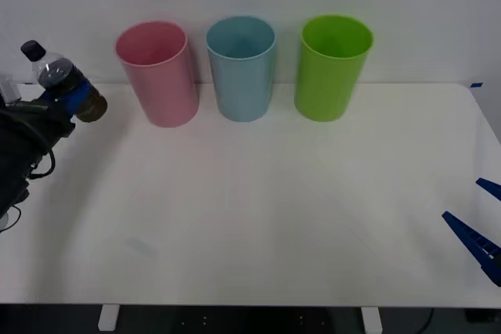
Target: Grasp the object on the table and drop it into the matching bin: aluminum can to the light blue bin, PET bottle to the pink bin.
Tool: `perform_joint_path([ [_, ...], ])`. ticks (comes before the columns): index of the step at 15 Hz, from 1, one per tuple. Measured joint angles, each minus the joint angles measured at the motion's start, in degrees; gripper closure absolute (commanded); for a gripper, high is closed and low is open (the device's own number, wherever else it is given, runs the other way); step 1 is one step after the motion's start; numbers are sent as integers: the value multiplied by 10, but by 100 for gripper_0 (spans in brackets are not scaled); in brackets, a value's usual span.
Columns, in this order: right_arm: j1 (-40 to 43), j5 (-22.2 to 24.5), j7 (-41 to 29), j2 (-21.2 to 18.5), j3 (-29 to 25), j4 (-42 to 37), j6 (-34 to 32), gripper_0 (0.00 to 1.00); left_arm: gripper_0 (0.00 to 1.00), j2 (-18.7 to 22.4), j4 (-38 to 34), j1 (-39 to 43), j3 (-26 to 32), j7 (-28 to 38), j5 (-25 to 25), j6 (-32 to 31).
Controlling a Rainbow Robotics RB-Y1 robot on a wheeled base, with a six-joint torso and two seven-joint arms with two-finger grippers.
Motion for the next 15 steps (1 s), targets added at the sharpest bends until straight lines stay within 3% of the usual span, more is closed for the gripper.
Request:
perform_joint_path([
  [3, 0, 0, 0, 0, 0, 0, 0, 0, 100, 21, -46, 0, -2, 66, -3, 0],
  [7, 0, 0, 0, 0, 0, 0, 0, 0, 100, 42, -81, -24, -4, 156, -47, -1],
  [11, 0, 0, 0, 0, 0, 0, 0, 0, 100, 44, -71, -73, -11, 185, -91, -1],
  [15, 0, 0, 0, 0, 0, 0, 0, 0, 99, 44, -2, -150, -36, 196, -135, -2],
])
